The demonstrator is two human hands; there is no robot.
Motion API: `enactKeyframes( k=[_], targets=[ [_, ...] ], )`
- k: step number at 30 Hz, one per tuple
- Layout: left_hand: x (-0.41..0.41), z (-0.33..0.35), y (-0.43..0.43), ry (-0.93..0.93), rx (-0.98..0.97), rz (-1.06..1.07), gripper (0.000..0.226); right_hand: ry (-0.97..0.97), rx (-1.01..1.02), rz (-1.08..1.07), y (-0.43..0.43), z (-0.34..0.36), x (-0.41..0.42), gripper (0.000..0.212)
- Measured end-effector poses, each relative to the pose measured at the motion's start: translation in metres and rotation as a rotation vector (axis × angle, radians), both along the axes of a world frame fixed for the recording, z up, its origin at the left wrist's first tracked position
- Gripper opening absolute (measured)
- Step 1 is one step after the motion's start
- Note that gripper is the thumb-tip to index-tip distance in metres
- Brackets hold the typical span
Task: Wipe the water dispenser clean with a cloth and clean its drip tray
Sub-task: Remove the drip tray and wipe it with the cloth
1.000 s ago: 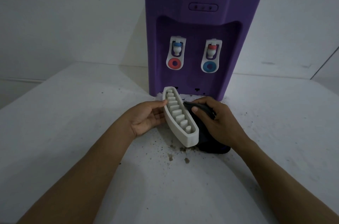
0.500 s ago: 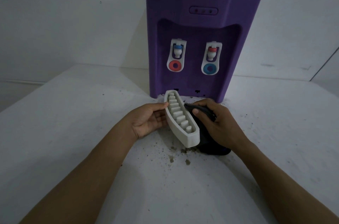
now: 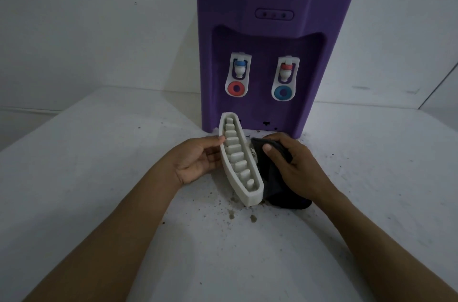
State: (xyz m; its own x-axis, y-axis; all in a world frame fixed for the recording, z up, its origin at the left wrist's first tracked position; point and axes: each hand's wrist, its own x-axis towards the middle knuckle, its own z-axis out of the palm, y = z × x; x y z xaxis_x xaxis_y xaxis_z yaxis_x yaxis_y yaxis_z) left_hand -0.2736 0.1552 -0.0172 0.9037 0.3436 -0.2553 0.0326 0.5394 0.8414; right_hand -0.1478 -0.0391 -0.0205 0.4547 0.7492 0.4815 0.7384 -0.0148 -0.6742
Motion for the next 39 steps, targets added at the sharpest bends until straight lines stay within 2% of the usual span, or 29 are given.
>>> enactKeyframes(
  k=[7, 18, 30, 39],
  targets=[
    [0.000, -0.001, 0.002, -0.036, 0.087, 0.014, 0.034, -0.063, 0.017, -0.040, -0.004, 0.007, 0.004, 0.021],
    [-0.001, 0.008, 0.002, -0.140, 0.163, 0.149, 0.028, -0.268, -0.060, -0.056, -0.008, 0.023, 0.013, 0.010],
    [-0.001, 0.009, -0.001, -0.123, 0.258, 0.199, 0.025, -0.427, -0.159, -0.003, 0.000, 0.015, 0.001, 0.023],
    [0.000, 0.007, -0.002, -0.130, 0.194, 0.188, 0.028, -0.448, -0.271, 0.163, -0.003, 0.015, -0.010, 0.034]
  ],
)
